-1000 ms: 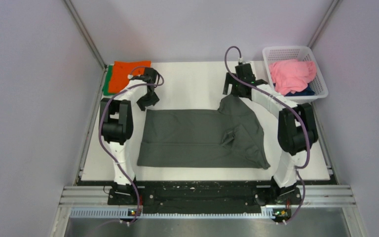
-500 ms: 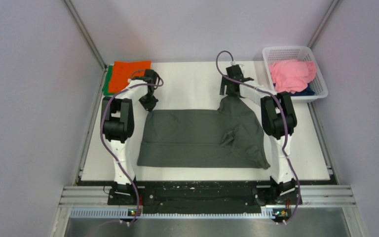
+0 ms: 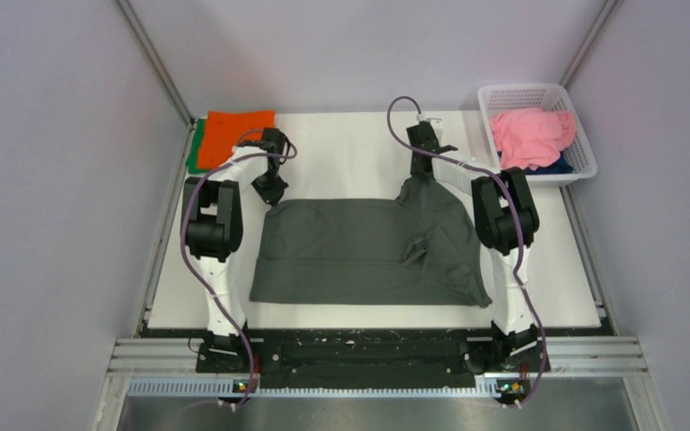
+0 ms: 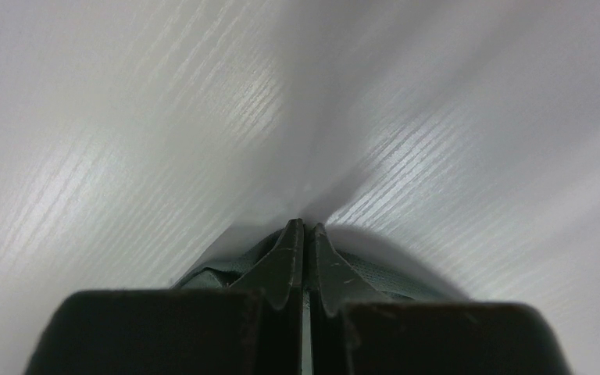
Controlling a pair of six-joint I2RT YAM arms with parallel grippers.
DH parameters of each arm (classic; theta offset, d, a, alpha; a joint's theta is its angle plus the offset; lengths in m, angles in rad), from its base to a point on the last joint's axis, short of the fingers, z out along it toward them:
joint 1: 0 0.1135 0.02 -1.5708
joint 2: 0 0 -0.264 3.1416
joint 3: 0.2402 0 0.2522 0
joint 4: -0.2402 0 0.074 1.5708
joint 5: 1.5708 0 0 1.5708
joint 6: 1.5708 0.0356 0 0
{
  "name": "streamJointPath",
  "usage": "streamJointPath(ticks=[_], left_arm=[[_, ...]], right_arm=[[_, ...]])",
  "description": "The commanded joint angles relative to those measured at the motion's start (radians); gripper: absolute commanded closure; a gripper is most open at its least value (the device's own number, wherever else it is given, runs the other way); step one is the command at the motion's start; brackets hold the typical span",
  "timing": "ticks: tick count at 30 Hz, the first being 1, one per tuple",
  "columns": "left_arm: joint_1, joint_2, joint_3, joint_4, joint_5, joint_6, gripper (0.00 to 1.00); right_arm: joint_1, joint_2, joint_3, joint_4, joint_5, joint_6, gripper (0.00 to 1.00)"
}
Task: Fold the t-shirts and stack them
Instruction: Grab the side of the flattened tshirt furthest away from the robot with both arms, then fold the other side of the tshirt into a rectangle
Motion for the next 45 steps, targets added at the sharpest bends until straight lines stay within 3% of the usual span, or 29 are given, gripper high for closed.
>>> streamJointPath(ticks=[1, 6, 14, 23, 31, 33, 36, 38, 41, 44, 45], left_arm=[[-0.005, -0.094, -0.024, 0.000, 0.027, -0.007, 1.00], [-0.017, -0.199, -0.122, 0.047, 0.047, -0.001, 1.00], [-0.042, -0.422, -0.336, 0.100, 0.059, 0.028, 1.00], [-0.043, -0.642, -0.535, 0.129, 0.053, 0.063, 1.00], [-0.043, -0.688, -0.638, 0.154, 0.049, 0.084, 1.00], [-0.044, -0.683, -0.648, 0.154, 0.035, 0.085, 1.00], [-0.043, -0.684, -0.659, 0.156, 0.026, 0.084, 1.00], [-0.044, -0.695, -0.670, 0.152, 0.036, 0.083, 0.89], [-0.043, -0.735, -0.714, 0.131, 0.020, 0.064, 0.77], [-0.043, -0.774, -0.728, 0.073, -0.047, 0.045, 0.49], [-0.043, -0.782, -0.719, 0.032, -0.071, 0.036, 0.45]], right_arm=[[0.022, -0.133, -0.056, 0.097, -0.016, -0.096, 1.00], [0.047, -0.332, -0.231, 0.164, -0.048, -0.167, 1.00], [0.092, -0.700, -0.538, 0.108, -0.108, -0.169, 1.00], [0.150, -1.046, -0.691, -0.076, -0.176, -0.127, 1.00], [0.212, -1.178, -0.780, -0.328, -0.186, -0.018, 1.00], [0.215, -1.185, -0.832, -0.332, -0.214, 0.036, 0.96], [0.226, -1.186, -0.891, -0.346, -0.254, 0.098, 0.73], [0.238, -1.194, -0.910, -0.379, -0.257, 0.131, 0.63], [0.244, -1.228, -0.924, -0.435, -0.294, 0.160, 0.59], [0.244, -1.282, -0.905, -0.440, -0.349, 0.169, 0.46], [0.245, -1.296, -0.892, -0.438, -0.353, 0.167, 0.40]])
